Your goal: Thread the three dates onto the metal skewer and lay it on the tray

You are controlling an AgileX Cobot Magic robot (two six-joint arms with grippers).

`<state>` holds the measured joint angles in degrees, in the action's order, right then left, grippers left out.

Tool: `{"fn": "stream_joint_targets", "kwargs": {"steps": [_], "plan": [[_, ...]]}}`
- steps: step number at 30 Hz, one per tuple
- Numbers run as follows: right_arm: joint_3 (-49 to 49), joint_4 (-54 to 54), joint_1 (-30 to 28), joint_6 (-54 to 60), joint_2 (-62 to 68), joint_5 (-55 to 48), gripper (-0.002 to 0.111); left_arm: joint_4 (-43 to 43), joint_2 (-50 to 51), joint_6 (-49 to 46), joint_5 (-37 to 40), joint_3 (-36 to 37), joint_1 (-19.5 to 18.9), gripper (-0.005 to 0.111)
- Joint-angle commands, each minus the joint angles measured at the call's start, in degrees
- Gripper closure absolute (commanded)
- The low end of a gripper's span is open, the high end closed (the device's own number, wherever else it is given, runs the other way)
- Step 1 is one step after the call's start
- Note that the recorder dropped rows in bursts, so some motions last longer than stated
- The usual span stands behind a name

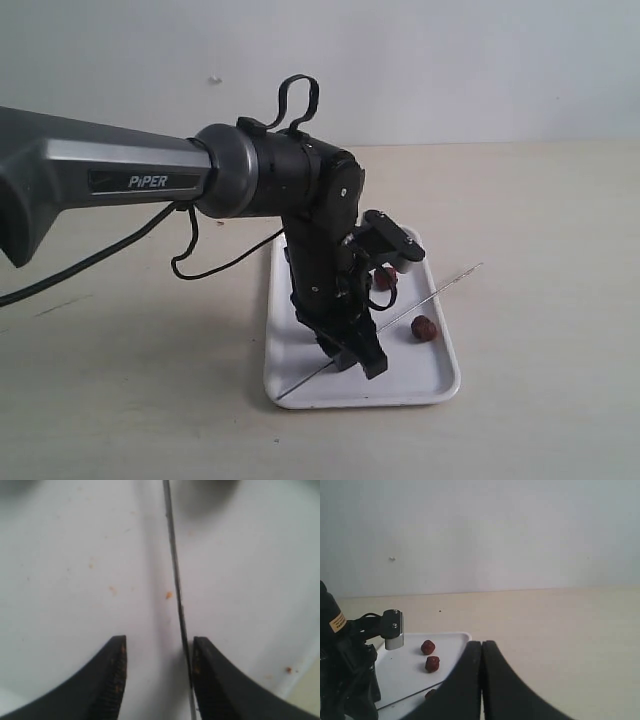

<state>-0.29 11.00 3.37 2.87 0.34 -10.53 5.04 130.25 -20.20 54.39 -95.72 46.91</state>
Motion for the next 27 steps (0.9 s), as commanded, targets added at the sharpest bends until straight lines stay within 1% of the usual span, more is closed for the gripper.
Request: {"fn": "stream_joint_targets", "kwargs": {"steps": [1, 3, 4, 7, 8, 10, 15, 18, 21, 23, 27], "plan": [[0.29, 0.00, -0.38, 0.08, -0.34, 0.34, 0.108, 0.01, 0.29, 1.18, -0.13, -0.25, 0.13, 0.064], [0.29, 0.00, -0.38, 0.08, -0.34, 0.34, 0.108, 0.01, 0.29, 1.18, 0.11, -0.25, 0.13, 0.068], [0.29, 0.00, -0.38, 0.08, -0.34, 0.34, 0.108, 0.01, 0.29, 1.18, 0.36, -0.25, 0.13, 0.074], [0.29, 0.00, -0.38, 0.08, -0.34, 0.34, 0.108, 0.01, 0.29, 1.18, 1.44, -0.25, 0.13, 0.094], [0.29, 0.00, -0.38, 0.08, -0.34, 0.34, 0.108, 0.01, 0.29, 1.18, 1.93, -0.25, 0.13, 0.105], [0.29, 0.00, -0.38, 0.08, -0.34, 0.34, 0.108, 0.01, 0.29, 1.18, 2.63, -0.25, 0.13, 0.107], [0.29, 0.00, -0.38, 0.08, -0.34, 0.34, 0.108, 0.01, -1.90, 1.18, 3.72, -0.47, 0.13, 0.107], [0.29, 0.00, -0.38, 0.08, -0.34, 0.34, 0.108, 0.16, -4.88, 0.94, 3.65, -0.62, 0.13, 0.107], [0.29, 0.00, -0.38, 0.08, -0.34, 0.34, 0.108, 0.91, -8.28, -0.42, 5.13, -0.82, -0.10, 0.107], [0.29, 0.00, -0.38, 0.08, -0.34, 0.34, 0.108, 4.13, -10.38, -3.36, 6.85, -0.82, -0.89, 0.107], [0.29, 0.00, -0.38, 0.08, -0.34, 0.34, 0.108, 12.43, -13.22, -11.01, 13.77, -0.82, -3.66, 0.107]]}}
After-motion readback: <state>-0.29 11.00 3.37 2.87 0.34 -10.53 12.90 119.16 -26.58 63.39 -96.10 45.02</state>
